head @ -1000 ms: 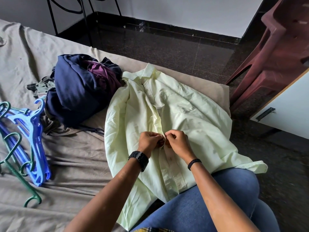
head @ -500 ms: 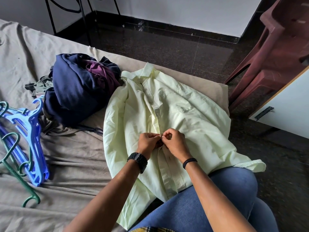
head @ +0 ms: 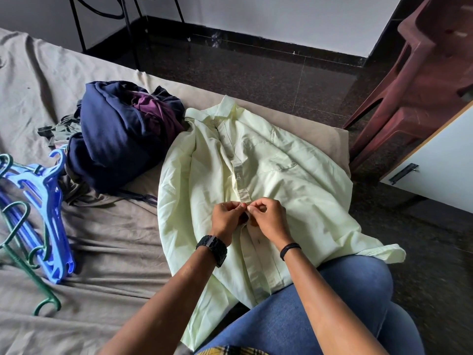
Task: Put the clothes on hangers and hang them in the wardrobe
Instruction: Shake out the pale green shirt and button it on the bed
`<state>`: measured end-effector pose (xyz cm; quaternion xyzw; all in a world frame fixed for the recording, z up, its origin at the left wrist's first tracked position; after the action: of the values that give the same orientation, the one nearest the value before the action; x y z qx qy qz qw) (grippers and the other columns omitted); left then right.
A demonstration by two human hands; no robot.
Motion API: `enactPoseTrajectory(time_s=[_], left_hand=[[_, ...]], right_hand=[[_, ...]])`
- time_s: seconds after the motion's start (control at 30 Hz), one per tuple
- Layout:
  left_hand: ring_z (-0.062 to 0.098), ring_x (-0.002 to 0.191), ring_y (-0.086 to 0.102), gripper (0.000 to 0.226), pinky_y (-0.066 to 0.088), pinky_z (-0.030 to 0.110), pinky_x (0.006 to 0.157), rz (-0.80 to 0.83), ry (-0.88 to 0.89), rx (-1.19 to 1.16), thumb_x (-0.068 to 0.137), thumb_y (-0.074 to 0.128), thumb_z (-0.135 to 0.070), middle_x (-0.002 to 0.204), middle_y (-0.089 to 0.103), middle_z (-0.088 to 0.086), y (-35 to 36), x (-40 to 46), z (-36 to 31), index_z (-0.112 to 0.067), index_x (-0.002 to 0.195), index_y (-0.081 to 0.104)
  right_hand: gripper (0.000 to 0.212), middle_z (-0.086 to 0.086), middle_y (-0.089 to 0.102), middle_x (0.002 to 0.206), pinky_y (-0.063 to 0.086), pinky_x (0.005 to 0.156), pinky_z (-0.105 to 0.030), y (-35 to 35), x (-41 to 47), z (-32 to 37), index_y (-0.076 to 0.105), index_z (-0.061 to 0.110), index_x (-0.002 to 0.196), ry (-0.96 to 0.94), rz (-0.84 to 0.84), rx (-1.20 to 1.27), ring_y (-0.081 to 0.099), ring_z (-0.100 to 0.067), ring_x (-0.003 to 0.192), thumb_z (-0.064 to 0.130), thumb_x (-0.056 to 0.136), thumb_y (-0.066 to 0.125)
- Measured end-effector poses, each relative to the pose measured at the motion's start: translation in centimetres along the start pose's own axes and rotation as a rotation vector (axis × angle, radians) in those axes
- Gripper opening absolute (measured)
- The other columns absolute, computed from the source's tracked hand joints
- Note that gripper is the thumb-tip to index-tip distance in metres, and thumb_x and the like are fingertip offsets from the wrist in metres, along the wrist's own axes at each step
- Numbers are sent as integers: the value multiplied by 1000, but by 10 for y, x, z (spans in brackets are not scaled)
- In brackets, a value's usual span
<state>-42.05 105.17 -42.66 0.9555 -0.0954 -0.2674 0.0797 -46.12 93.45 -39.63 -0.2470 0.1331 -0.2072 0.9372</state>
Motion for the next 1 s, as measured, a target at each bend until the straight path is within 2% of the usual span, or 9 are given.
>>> enactPoseTrajectory(time_s=[0.2,0.33,0.4,0.5,0.63,0.73,0.8,0.9,1.0], left_hand=[[9,48,54,13,49,19,48,27,-23,-161,89,58,6,66,60,7,4,-2,-11,-7,88,55],[11,55,60,17,53,22,55,8,68,140,88,62,1,75,61,7,4,-4,-20,-11,90,51],[14,60,61,14,53,21,53,-8,101,272,90,57,2,80,62,8,1,-8,-23,-8,97,51],[16,64,62,16,55,23,58,22,131,464,91,49,8,88,63,12,-8,-17,-19,-2,101,58],[15,58,63,15,59,34,66,56,221,756,85,60,5,76,68,7,-20,-33,-5,-3,92,69],[11,54,61,9,57,27,58,105,257,873,83,68,-5,79,70,6,-16,-42,-1,-6,91,71],[11,58,60,10,52,20,55,114,287,960,82,71,-11,84,71,4,-11,-46,-2,-7,92,72],[11,54,60,8,55,23,56,159,260,960,86,66,-10,75,70,9,-7,-48,-2,-4,84,71],[9,51,60,9,57,25,59,227,194,885,86,62,-1,77,70,13,-3,-53,4,-2,90,70]], right_hand=[[15,-3,57,66,47,51,-22,-4,6,6,62,8,80,340,261,558,54,-12,55,2,92,55],[10,-6,62,79,47,54,-21,-7,8,1,64,5,98,214,126,200,56,-13,61,8,88,63],[10,-2,62,78,45,64,-21,-13,-1,2,63,12,91,95,33,-15,56,-12,66,12,83,69],[17,3,56,69,37,62,-16,-18,-27,2,57,16,80,-62,-5,-157,51,-11,65,11,78,73],[17,0,57,83,43,72,-28,-9,-59,-12,58,12,86,-179,69,-341,49,-15,75,20,80,71],[18,-9,59,100,42,79,-35,-3,-67,-19,58,7,97,-218,72,-459,54,-26,92,24,90,60],[16,-12,62,100,43,80,-37,-4,-65,-16,60,5,96,-239,67,-497,56,-30,95,20,92,57],[5,-12,68,82,48,73,-37,-11,-63,-15,65,4,81,-228,10,-401,62,-30,79,8,83,62],[3,-2,69,73,49,68,-22,-22,-63,-20,70,8,80,-82,-41,-211,63,-15,68,8,81,67]])
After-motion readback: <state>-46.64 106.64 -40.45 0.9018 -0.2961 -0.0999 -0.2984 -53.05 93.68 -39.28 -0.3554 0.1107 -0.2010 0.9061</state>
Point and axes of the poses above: each hand's wrist, its own x-axis towards the middle knuckle, its own y-axis out of the palm, z = x × y, the point moved 4 cm from there along x, towards the middle knuckle
